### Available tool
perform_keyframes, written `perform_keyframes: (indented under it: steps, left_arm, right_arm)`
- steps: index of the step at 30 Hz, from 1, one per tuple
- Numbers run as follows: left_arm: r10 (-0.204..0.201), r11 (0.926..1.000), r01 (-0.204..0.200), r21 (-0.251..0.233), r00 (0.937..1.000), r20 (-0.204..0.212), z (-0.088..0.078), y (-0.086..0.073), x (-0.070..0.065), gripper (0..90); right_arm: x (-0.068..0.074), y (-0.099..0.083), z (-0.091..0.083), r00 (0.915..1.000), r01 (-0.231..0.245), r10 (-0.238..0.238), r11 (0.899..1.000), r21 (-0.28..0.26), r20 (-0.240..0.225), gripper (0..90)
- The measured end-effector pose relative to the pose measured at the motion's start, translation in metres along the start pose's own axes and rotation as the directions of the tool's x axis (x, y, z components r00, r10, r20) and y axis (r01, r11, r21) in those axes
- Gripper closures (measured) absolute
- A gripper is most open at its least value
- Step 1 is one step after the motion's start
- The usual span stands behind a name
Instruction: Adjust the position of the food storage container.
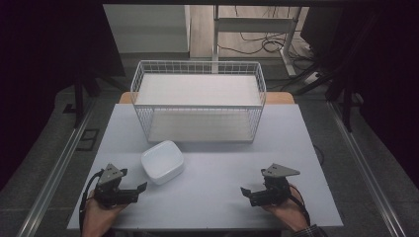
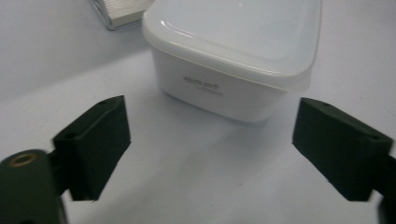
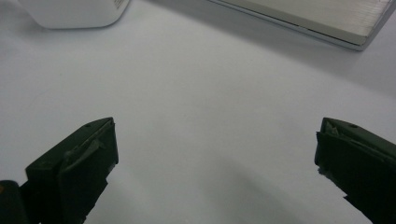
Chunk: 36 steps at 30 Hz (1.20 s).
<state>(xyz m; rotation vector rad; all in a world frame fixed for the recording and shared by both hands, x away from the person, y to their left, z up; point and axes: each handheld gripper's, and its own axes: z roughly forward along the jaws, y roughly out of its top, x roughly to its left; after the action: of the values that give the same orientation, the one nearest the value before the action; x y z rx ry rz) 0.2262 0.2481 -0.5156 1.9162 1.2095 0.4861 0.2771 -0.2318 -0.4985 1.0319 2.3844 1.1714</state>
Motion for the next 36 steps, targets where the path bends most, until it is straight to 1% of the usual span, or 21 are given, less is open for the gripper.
perform_keyframes:
  steps: [1,4,5,7,10,11,13,15,18,19,20,21,22,23,24,25,26,30,33,35,36]
  left_arm:
    - [-0.018,0.9998,0.018,-0.004,0.9998,-0.001,-0.001,0.000,0.003,19.1]
    - [-0.035,0.9993,0.035,-0.011,0.9994,-0.005,-0.003,0.001,0.005,24.4]
    - [-0.042,0.9990,0.042,-0.013,0.9991,-0.004,-0.003,0.001,0.007,30.5]
    - [-0.060,0.9980,0.060,-0.020,0.9982,-0.005,-0.002,0.002,0.010,33.1]
    - [-0.092,0.9955,0.092,-0.026,0.9958,-0.002,0.001,0.003,0.016,43.3]
    - [-0.101,0.9945,0.102,-0.027,0.9948,0.008,0.003,0.005,0.019,49.1]
    - [-0.100,0.9947,0.100,-0.024,0.9950,0.004,0.005,0.006,0.019,51.7]
    - [-0.093,0.9956,0.093,-0.015,0.9957,-0.005,0.007,0.008,0.020,57.1]
    - [-0.106,0.9944,0.106,-0.008,0.9943,-0.011,0.011,0.009,0.022,65.3]
    - [-0.122,0.9925,0.122,-0.005,0.9925,-0.003,0.015,0.011,0.024,70.1]
    - [-0.122,0.9925,0.122,-0.005,0.9925,-0.003,0.015,0.011,0.024,72.4]
    - [-0.126,0.9920,0.126,0.004,0.9920,-0.002,0.019,0.012,0.025,74.5]
    - [-0.126,0.9920,0.126,0.004,0.9920,-0.002,0.019,0.012,0.025,77.0]
    - [-0.130,0.9915,0.130,0.016,0.9916,0.000,0.024,0.013,0.025,79.6]
    - [-0.130,0.9915,0.130,0.016,0.9916,0.000,0.024,0.013,0.025,82.1]
    - [-0.128,0.9915,0.128,0.022,0.9918,0.000,0.027,0.014,0.026,84.1]
    - [-0.127,0.9916,0.127,0.024,0.9918,0.000,0.029,0.015,0.026,84.1]
    - [-0.132,0.9907,0.132,0.032,0.9912,-0.002,0.037,0.020,0.029,88.8]
    - [-0.142,0.9893,0.142,0.034,0.9898,-0.003,0.041,0.023,0.033,89.5]
    - [-0.135,0.9901,0.135,0.039,0.9908,-0.011,0.044,0.024,0.035,89.6]
    - [-0.137,0.9897,0.137,0.040,0.9905,-0.012,0.045,0.025,0.035,89.6]
  right_arm:
    - [0.001,0.002,0.002,1.0000,-0.004,0.004,1.000,0.006,0.003,0.0]
    - [0.001,0.004,0.003,1.0000,-0.008,0.008,1.000,0.010,-0.003,0.0]
    - [0.001,0.006,0.005,0.9999,-0.008,0.008,1.000,0.010,-0.013,0.0]
    - [0.001,0.008,0.006,0.9998,-0.010,0.010,1.000,0.004,-0.020,0.0]
    - [0.002,0.013,0.009,0.9996,-0.009,0.009,1.000,-0.001,-0.025,1.6]
    - [0.002,0.017,0.011,0.9996,-0.012,0.011,1.000,-0.005,-0.027,4.0]
    - [0.001,0.018,0.012,0.9994,-0.019,0.019,1.000,-0.007,-0.030,5.4]
    - [-0.001,0.021,0.015,0.9991,-0.033,0.033,0.999,-0.006,-0.027,8.4]
    - [-0.001,0.025,0.019,0.9990,-0.038,0.038,0.999,-0.001,-0.023,16.1]
    - [0.000,0.029,0.021,0.9996,-0.021,0.021,1.000,0.001,-0.017,21.1]
    - [0.000,0.029,0.021,0.9996,-0.021,0.021,1.000,0.001,-0.017,21.1]
    - [0.001,0.034,0.024,0.9998,-0.011,0.011,1.000,0.000,-0.020,28.0]
    - [0.001,0.034,0.024,0.9998,-0.011,0.011,1.000,0.000,-0.020,28.0]
    - [0.002,0.040,0.028,0.9993,-0.005,0.005,1.000,-0.004,-0.038,35.2]
    - [0.002,0.040,0.028,0.9993,-0.005,0.005,1.000,-0.004,-0.038,35.2]
    - [0.003,0.046,0.031,0.9989,-0.001,0.001,1.000,-0.004,-0.047,40.8]
    - [0.003,0.046,0.031,0.9989,-0.001,0.001,1.000,-0.004,-0.047,40.8]
    - [0.004,0.054,0.039,0.9973,0.026,-0.025,1.000,0.010,-0.069,50.1]
    - [0.005,0.058,0.049,0.9946,0.040,-0.036,0.998,0.041,-0.098,54.6]
    - [0.005,0.061,0.059,0.9920,0.050,-0.042,0.997,0.060,-0.118,58.5]
    - [0.005,0.061,0.059,0.9920,0.050,-0.042,0.997,0.060,-0.118,58.5]
